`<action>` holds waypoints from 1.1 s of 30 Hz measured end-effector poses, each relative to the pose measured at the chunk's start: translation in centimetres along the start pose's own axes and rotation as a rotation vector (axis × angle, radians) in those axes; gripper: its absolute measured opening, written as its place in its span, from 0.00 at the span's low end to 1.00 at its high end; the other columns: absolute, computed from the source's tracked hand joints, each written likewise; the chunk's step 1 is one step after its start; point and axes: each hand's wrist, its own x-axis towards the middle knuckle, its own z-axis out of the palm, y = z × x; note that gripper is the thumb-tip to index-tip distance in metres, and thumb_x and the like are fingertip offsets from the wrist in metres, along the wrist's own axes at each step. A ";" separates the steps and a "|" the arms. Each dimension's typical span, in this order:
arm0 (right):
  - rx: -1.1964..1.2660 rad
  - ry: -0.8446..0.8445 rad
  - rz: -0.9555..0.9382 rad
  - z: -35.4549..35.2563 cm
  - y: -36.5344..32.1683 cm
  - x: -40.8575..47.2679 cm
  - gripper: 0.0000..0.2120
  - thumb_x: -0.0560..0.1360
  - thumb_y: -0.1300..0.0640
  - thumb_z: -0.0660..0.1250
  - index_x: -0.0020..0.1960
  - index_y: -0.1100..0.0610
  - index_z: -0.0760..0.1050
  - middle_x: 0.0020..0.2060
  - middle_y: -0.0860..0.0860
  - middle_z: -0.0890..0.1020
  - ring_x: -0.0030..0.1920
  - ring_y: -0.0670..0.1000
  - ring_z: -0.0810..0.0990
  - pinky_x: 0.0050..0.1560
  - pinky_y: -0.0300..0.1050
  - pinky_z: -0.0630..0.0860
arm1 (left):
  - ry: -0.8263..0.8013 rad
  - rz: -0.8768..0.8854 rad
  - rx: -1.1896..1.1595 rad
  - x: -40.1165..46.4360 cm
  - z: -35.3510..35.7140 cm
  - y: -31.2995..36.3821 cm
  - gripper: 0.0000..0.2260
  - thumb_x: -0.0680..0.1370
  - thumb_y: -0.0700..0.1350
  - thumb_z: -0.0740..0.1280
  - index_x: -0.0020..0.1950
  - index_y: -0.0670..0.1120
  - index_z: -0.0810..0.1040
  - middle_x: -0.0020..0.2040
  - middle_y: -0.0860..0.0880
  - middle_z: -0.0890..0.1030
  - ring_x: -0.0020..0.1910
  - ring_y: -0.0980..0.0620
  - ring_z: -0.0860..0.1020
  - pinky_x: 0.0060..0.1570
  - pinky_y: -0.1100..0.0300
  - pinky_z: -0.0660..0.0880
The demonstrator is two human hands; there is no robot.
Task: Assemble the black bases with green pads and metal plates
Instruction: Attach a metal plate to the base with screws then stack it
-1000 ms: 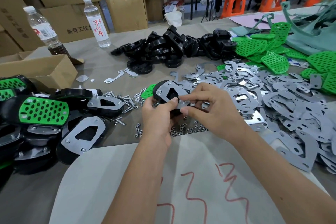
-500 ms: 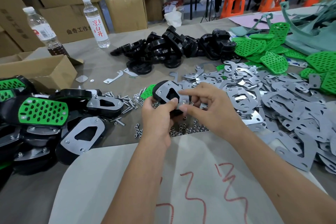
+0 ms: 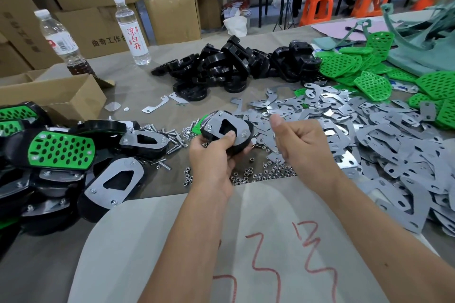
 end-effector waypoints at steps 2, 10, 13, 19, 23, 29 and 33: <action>-0.020 -0.044 -0.028 0.2 0.0 -0.2 0.23 0.85 0.49 0.63 0.37 0.61 0.79 0.21 0.44 0.71 0.22 0.42 0.68 0.27 0.37 0.66 | 0.002 0.008 0.016 0.1 0.0 -0.1 0.17 0.78 0.29 0.69 0.65 0.36 0.74 0.55 0.35 0.85 0.38 0.41 0.87 0.38 0.52 0.85; -0.157 -0.009 -0.069 -0.2 0.1 -0.1 0.29 0.82 0.44 0.66 0.29 0.60 0.68 0.21 0.48 0.66 0.23 0.47 0.62 0.27 0.39 0.60 | 0.036 0.028 0.040 0.1 0.0 -0.1 0.17 0.78 0.30 0.70 0.65 0.38 0.74 0.56 0.37 0.85 0.43 0.40 0.88 0.39 0.52 0.84; -0.473 -0.048 -0.127 0.5 0.8 0.3 0.10 0.81 0.52 0.68 0.44 0.51 0.72 0.27 0.44 0.74 0.28 0.46 0.70 0.31 0.41 0.66 | 0.032 0.080 0.175 -0.1 0.0 -0.5 0.18 0.76 0.31 0.73 0.63 0.42 0.75 0.55 0.39 0.85 0.47 0.41 0.87 0.41 0.49 0.85; -0.832 -0.205 -0.098 1.0 0.7 0.5 0.05 0.83 0.46 0.54 0.51 0.46 0.61 0.37 0.43 0.75 0.38 0.55 0.75 0.37 0.53 0.70 | 0.027 0.175 0.304 -0.6 0.1 -0.9 0.14 0.76 0.36 0.74 0.57 0.46 0.75 0.53 0.42 0.85 0.51 0.41 0.86 0.47 0.42 0.85; -0.903 -0.282 -0.115 0.8 0.0 0.4 0.10 0.82 0.45 0.49 0.49 0.50 0.63 0.40 0.48 0.72 0.40 0.57 0.73 0.41 0.57 0.73 | 0.024 0.245 0.402 -0.6 0.1 -1.1 0.09 0.78 0.39 0.71 0.55 0.47 0.75 0.54 0.42 0.85 0.53 0.40 0.85 0.49 0.41 0.85; -1.072 -0.183 -0.108 1.0 -0.1 0.3 0.16 0.85 0.45 0.50 0.45 0.53 0.66 0.39 0.48 0.70 0.38 0.55 0.72 0.35 0.51 0.66 | 0.045 0.334 0.508 -1.1 0.6 -1.3 0.13 0.70 0.48 0.71 0.51 0.48 0.73 0.49 0.45 0.84 0.51 0.41 0.84 0.53 0.37 0.81; -1.089 -0.182 -0.095 1.3 -0.2 0.4 0.20 0.84 0.44 0.49 0.43 0.55 0.68 0.37 0.48 0.71 0.38 0.56 0.72 0.35 0.51 0.63 | 0.075 0.344 0.505 -1.0 0.5 -1.4 0.13 0.68 0.49 0.71 0.49 0.50 0.73 0.47 0.47 0.83 0.50 0.43 0.84 0.54 0.37 0.81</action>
